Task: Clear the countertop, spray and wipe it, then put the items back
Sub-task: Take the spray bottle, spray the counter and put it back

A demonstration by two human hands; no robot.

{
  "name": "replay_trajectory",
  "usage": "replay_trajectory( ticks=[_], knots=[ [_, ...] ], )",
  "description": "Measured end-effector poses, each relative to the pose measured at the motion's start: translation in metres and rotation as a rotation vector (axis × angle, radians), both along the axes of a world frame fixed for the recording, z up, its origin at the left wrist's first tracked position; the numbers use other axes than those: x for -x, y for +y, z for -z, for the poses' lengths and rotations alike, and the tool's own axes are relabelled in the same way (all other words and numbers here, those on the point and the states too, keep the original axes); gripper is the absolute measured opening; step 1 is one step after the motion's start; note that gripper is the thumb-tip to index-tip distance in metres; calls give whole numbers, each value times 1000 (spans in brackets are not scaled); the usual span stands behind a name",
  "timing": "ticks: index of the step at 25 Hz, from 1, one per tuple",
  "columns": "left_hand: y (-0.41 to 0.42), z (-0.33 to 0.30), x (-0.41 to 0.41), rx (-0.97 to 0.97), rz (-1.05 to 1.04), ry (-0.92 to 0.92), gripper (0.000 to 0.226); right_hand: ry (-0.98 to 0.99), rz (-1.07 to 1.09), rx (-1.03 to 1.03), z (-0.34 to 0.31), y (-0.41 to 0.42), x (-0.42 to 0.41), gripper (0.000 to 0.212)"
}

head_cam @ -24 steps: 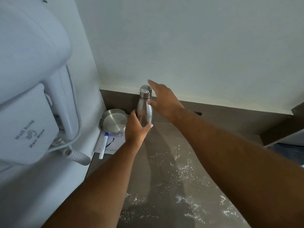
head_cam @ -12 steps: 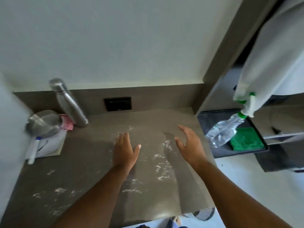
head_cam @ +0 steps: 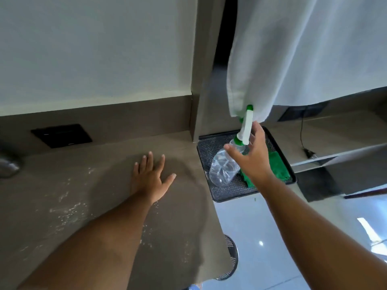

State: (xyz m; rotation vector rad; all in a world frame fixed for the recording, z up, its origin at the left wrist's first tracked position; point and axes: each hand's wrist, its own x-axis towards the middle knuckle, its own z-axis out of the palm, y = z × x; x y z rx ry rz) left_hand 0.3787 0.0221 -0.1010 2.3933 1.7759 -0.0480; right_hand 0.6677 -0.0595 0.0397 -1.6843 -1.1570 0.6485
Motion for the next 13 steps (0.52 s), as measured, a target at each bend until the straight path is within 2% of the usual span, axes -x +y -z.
replay_trajectory(
  ticks=[6,13],
  knots=[
    [0,5,-2,-65,-22,19,84,112,52,-167,6,46,1,67],
    [2,12,-2,-71,-46,16,84,184,17,-162,18,45,6,69]
  ],
)
